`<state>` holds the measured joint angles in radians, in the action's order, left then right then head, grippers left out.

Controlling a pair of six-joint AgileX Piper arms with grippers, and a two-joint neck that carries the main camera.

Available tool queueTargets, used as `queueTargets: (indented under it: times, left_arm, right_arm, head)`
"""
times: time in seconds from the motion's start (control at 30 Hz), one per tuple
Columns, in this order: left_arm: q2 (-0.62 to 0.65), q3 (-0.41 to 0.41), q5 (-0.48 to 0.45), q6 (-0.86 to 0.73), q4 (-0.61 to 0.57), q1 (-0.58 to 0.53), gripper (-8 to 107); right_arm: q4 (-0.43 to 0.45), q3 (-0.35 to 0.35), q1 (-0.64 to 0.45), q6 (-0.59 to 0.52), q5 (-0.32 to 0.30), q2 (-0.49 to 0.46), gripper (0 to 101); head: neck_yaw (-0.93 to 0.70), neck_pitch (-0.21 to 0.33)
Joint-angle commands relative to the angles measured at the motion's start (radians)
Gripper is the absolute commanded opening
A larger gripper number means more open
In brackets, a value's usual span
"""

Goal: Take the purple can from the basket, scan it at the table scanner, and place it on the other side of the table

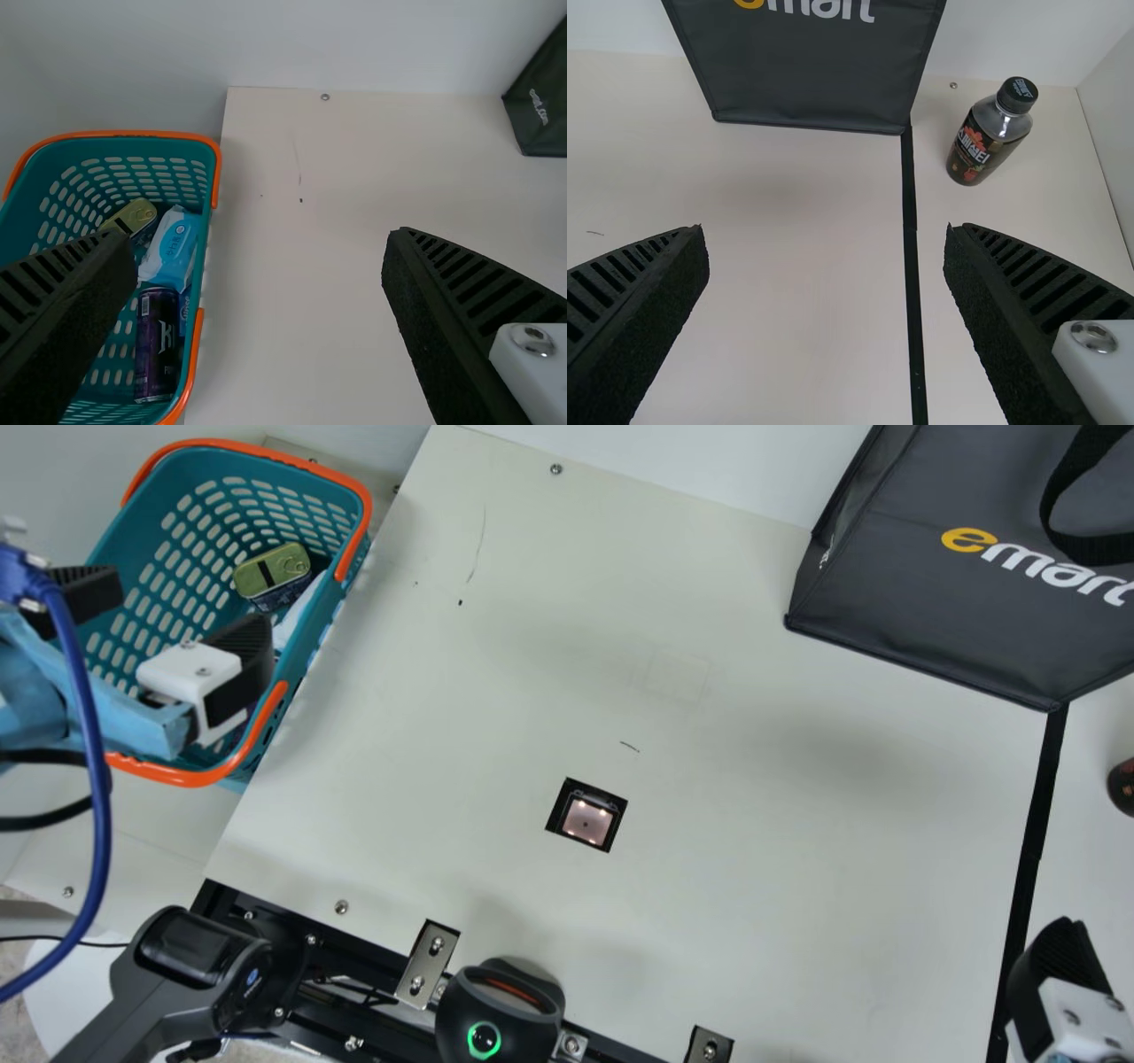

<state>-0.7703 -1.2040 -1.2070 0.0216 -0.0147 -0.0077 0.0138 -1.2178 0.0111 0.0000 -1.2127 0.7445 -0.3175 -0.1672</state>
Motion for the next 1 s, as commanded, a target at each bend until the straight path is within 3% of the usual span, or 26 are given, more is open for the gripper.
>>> queueTargets:
  times: [0.0,0.57,0.73,0.97]
  left_arm:
    - [-0.007,-0.002,0.007,0.020,0.007,0.021,90]
    - [-0.129,-0.014,0.105,0.237,0.077,0.315,90]
    - [-0.170,-0.009,0.130,0.206,0.074,0.368,90]
    - [-0.245,-0.009,0.141,0.045,0.041,0.412,90]
  right_arm:
    - [0.000,0.000,0.000,0.000,0.000,0.000,95]
    - [0.000,0.000,0.000,0.000,0.000,0.000,95]
    - [0.000,0.000,0.000,0.000,0.000,0.000,95]
    - [0.000,0.000,0.000,0.000,0.000,0.000,95]
  head:
    - [-0.004,0.029]
    - [-0.004,0.029]
    - [-0.004,0.029]
    - [-0.004,0.029]
